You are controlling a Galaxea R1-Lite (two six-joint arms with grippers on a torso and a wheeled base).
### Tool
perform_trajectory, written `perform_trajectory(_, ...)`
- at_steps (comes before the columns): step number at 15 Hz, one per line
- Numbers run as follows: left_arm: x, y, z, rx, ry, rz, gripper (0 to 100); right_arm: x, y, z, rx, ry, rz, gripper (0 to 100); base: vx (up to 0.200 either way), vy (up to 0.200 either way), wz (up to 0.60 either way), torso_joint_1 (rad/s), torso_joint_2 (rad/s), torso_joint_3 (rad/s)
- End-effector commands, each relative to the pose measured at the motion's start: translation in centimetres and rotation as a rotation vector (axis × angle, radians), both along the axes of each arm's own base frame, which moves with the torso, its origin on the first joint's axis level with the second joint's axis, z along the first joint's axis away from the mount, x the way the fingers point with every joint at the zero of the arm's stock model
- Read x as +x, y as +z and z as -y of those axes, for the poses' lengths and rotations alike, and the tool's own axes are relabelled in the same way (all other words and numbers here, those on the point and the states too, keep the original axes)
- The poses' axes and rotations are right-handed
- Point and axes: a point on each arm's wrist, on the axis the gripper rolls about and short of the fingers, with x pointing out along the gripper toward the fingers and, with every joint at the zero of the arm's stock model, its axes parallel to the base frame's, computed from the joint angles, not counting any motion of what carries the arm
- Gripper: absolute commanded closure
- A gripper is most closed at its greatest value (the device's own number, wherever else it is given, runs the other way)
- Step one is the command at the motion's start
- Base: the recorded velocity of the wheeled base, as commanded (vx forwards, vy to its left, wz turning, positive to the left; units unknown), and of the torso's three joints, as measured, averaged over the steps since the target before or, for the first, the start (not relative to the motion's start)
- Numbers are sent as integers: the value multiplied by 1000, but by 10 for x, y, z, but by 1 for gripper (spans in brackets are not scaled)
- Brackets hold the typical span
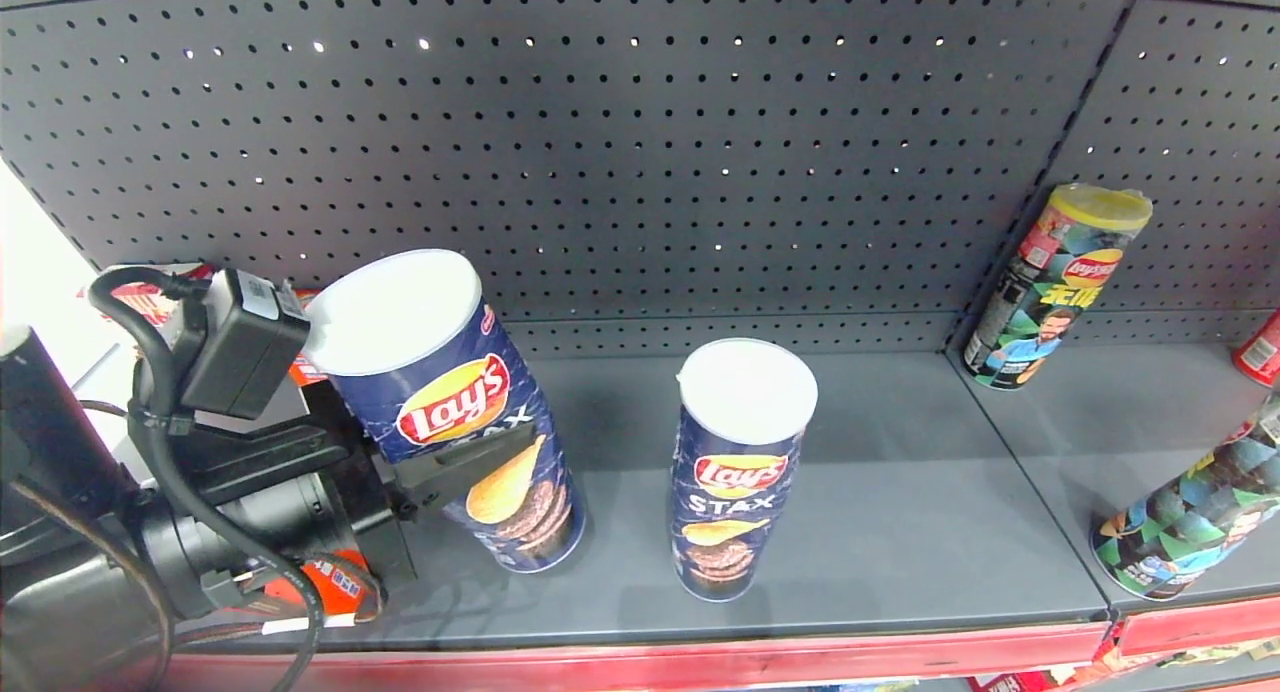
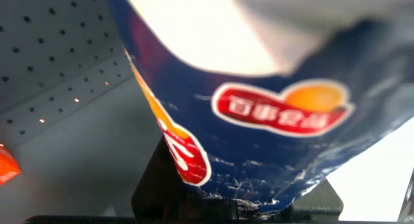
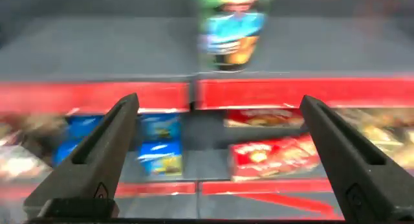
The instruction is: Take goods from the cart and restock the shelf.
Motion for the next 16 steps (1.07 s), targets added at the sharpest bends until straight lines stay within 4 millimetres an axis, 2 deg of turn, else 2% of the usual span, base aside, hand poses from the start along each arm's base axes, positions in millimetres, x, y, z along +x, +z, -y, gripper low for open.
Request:
perform_trajectory(1,-1,-2,1,5,-6,-6,100,0,-2,0,9,-9,-4,0,0,0,0,0,0,0)
perform_trajectory(3,-1,-3,4,8,-18,-15,100,0,-2,0,12,-11,-4,0,0,0,0,0,0,0)
perform_trajectory(11,23,3,17,12,-69,-5,100,0,-2,0,12,-11,-4,0,0,0,0,0,0,0)
perform_trajectory(13,46,8,21,9,-53,11,100,0,-2,0,12,-9,-4,0,0,0,0,0,0,0)
perform_trajectory(14,69,15,19,5,-14,21,100,0,-2,0,12,-11,-4,0,0,0,0,0,0,0)
perform_trajectory(16,88,24,22,28,0,12,100,0,-2,0,12,-11,-4,0,0,0,0,0,0,0)
